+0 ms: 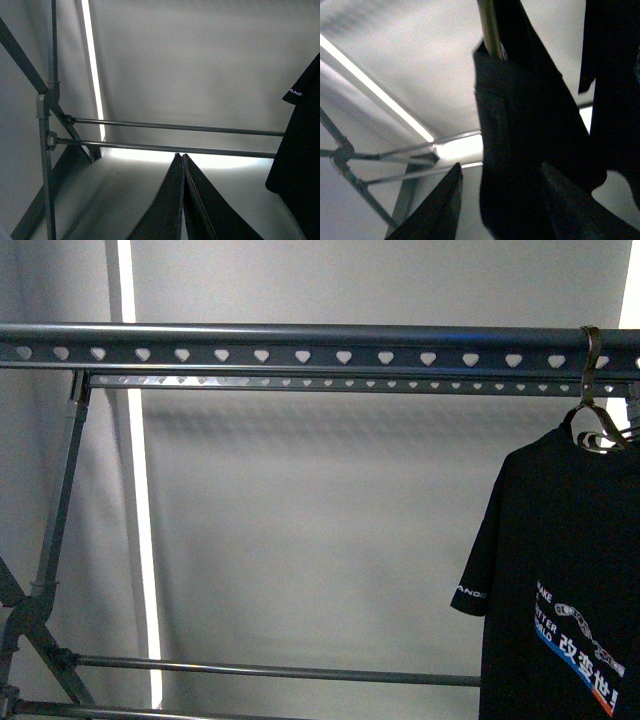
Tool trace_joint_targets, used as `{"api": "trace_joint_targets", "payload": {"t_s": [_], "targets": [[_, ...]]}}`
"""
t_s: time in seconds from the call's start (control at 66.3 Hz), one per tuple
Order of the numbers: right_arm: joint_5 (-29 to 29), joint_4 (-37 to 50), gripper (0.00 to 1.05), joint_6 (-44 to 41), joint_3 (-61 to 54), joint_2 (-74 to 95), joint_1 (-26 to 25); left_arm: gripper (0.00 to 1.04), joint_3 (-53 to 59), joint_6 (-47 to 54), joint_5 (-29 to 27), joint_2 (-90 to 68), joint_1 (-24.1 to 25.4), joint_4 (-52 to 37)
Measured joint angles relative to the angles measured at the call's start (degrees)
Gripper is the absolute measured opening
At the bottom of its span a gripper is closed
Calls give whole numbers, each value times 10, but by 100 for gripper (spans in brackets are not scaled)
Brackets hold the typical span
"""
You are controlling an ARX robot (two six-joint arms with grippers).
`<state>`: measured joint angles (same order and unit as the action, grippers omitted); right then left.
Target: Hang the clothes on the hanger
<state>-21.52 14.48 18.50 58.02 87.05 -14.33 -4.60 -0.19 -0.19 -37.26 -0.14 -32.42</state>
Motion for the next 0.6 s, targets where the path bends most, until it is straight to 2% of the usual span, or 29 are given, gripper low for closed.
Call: {"api": "trace_joint_targets", "payload": {"t_s": [0.151, 0.256, 0.271, 0.302, 0.347, 0.392, 0.603], "targets": [[39, 134, 75, 5, -121, -140, -2, 4, 12, 0, 0, 40, 0, 27], [86, 199, 99, -30, -257, -332, -3, 4, 27, 0, 0, 75, 0, 47], [97, 206, 99, -43, -282, -366, -1, 4, 33, 0, 0, 79, 0, 39], [94, 181, 95, -72, -308, -421, 0, 4, 36, 0, 1, 85, 0, 40], [103, 32, 82, -125, -336, -525, 17, 4, 36, 1, 0, 101, 0, 55], [108, -62, 70, -153, -373, -599, 36, 4, 36, 1, 0, 120, 0, 73], [153, -70, 33, -179, -445, -654, 75, 4, 36, 1, 0, 176, 0, 127]]}}
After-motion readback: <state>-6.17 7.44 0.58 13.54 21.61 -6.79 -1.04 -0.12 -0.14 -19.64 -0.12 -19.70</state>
